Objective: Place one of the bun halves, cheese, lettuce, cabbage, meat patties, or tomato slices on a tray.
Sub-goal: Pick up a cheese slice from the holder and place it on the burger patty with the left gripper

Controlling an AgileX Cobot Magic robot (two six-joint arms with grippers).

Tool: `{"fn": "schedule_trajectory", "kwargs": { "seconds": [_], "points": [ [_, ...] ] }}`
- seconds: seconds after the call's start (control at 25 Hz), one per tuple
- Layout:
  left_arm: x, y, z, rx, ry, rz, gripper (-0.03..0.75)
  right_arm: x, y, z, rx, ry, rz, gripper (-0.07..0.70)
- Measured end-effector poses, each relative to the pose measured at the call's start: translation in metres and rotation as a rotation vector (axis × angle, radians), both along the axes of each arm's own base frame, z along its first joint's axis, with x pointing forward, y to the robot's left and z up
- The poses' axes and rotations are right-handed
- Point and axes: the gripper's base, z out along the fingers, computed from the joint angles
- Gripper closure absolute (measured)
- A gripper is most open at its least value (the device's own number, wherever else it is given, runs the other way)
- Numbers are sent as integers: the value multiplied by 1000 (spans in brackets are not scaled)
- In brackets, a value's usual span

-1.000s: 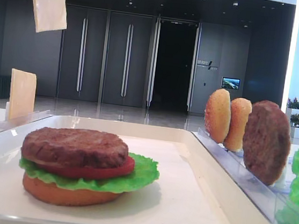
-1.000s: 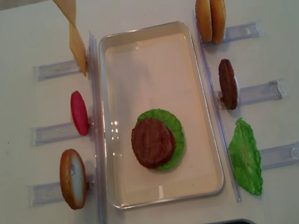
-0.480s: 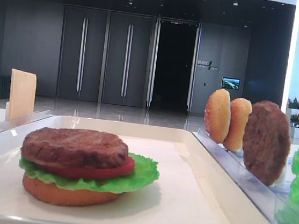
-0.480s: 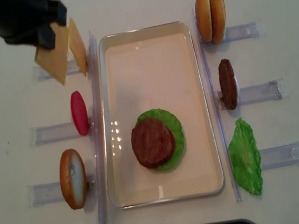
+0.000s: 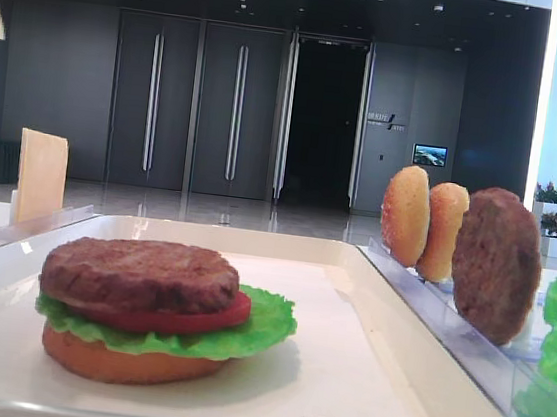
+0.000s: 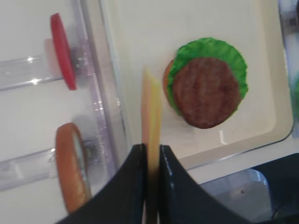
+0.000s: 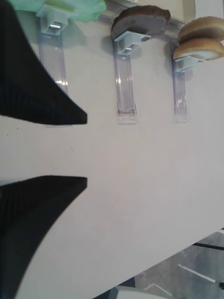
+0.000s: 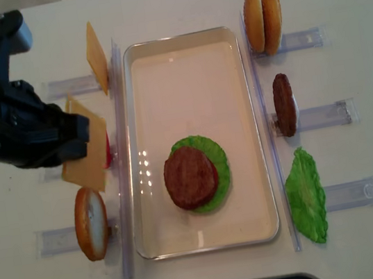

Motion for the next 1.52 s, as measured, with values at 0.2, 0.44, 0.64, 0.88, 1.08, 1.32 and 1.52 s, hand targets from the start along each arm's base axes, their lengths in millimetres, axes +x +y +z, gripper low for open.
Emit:
{"fn": "schedule_trajectory", "kwargs": {
  "seconds": [0.2, 0.44, 0.64, 0.88, 1.08, 1.32, 1.52],
  "points": [
    [3, -22, -17, -230, -21, -71, 682, 0, 0, 0, 0, 0, 0, 346],
    [15, -54, -45, -479, 42, -211, 682, 0, 0, 0, 0, 0, 0, 346],
    [26, -67, -55, -623, 68, -267, 682, 0, 0, 0, 0, 0, 0, 346],
    [24, -43, -72, -833, 118, -222, 682, 0, 0, 0, 0, 0, 0, 346],
    [7, -22, -103, -861, 162, -163, 683, 0, 0, 0, 0, 0, 0, 346],
    [8, -20, -109, -834, 140, -149, 683, 0, 0, 0, 0, 0, 0, 346],
    [17, -21, -125, -815, 161, -121, 683, 0, 0, 0, 0, 0, 0, 346]
  ]
}}
